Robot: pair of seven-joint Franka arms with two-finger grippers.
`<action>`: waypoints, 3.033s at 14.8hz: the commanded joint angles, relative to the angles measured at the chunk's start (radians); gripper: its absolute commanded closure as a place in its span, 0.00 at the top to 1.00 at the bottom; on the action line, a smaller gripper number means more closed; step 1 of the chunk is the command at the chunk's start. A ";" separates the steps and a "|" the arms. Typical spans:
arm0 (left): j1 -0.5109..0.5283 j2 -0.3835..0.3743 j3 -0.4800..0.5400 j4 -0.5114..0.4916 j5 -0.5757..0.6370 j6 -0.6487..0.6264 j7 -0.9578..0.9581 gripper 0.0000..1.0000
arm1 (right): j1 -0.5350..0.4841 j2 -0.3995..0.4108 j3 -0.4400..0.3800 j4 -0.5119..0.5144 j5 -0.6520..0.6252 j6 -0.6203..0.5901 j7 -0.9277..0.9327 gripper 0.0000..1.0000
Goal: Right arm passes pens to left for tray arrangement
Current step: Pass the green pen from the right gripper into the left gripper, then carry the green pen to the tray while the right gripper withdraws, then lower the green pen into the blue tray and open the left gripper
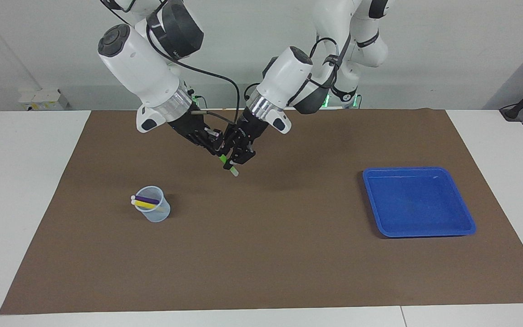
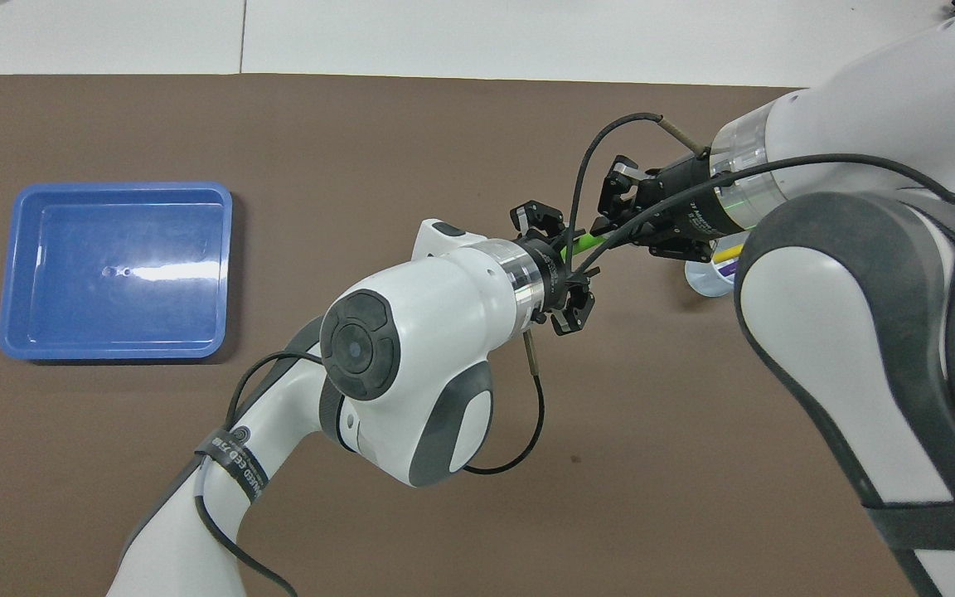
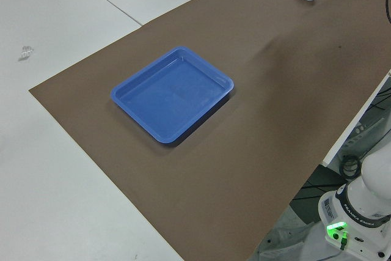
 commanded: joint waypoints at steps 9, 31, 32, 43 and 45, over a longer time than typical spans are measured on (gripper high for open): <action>-0.015 -0.004 0.012 -0.009 0.012 0.010 0.066 0.00 | -0.003 -0.019 0.003 -0.030 0.022 0.024 0.012 0.12; 0.072 -0.052 0.031 -0.005 0.171 -0.431 0.611 0.00 | -0.262 -0.028 -0.006 -0.038 -0.287 -0.105 -0.755 1.00; 0.103 -0.055 0.031 -0.009 0.188 -0.480 0.686 0.00 | -0.262 -0.030 -0.007 -0.028 -0.317 -0.131 -0.756 1.00; 0.555 -0.131 0.031 0.016 0.340 -0.906 1.659 0.00 | -0.256 -0.060 -0.001 -0.010 -0.437 -0.216 -0.761 1.00; 0.617 -0.133 0.029 0.016 0.378 -0.917 1.786 0.00 | -0.259 -0.062 -0.001 -0.014 -0.432 -0.216 -0.759 1.00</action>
